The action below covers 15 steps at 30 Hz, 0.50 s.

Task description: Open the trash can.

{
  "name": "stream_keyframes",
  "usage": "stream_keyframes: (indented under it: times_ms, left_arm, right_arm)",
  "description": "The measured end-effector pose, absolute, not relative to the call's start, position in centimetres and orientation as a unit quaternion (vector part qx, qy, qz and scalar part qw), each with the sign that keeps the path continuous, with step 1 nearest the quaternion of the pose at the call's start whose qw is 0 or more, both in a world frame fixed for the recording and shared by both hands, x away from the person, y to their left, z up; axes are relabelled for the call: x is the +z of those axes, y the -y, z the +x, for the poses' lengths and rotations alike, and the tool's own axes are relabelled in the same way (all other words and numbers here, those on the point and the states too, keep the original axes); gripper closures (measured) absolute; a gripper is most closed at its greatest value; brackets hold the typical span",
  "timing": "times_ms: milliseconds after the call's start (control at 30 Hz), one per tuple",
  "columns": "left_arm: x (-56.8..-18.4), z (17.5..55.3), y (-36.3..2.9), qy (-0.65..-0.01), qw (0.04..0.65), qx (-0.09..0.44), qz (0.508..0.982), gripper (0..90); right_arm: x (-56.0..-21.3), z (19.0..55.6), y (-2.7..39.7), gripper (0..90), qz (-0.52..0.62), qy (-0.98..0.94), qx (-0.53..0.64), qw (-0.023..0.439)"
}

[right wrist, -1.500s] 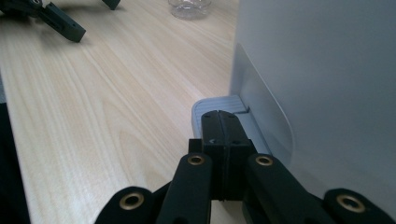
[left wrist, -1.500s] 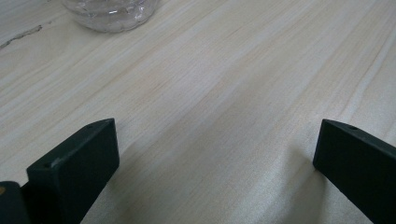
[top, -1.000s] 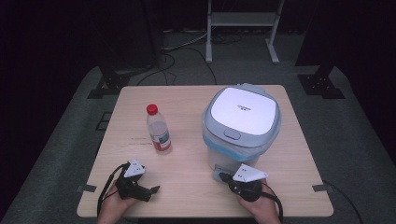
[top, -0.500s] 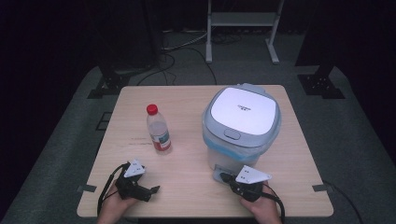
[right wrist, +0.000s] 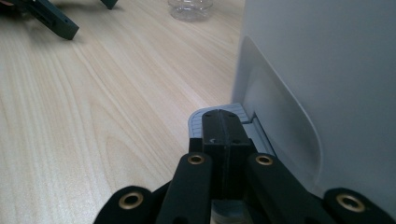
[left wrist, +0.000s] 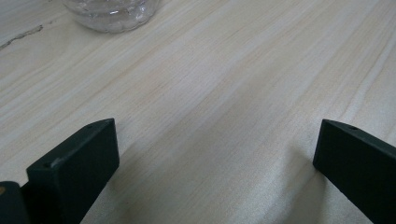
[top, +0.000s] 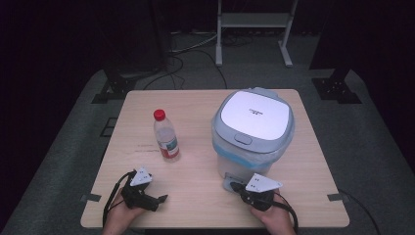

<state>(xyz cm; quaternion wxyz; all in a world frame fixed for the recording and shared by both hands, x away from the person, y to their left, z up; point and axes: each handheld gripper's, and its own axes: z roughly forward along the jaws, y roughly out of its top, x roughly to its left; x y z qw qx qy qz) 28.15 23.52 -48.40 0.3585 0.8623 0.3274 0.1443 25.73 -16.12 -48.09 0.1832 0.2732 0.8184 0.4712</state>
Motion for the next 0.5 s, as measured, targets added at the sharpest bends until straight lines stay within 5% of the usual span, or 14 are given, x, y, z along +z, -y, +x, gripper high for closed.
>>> stream_keyframes:
  times_ms: [500]
  left_arm:
    - [-48.4,28.15,-23.52,-0.328,0.359,0.144,0.862,0.0]
  right_arm:
    - [-48.2,25.73,15.54,89.4,0.275,-0.832,0.445,0.186]
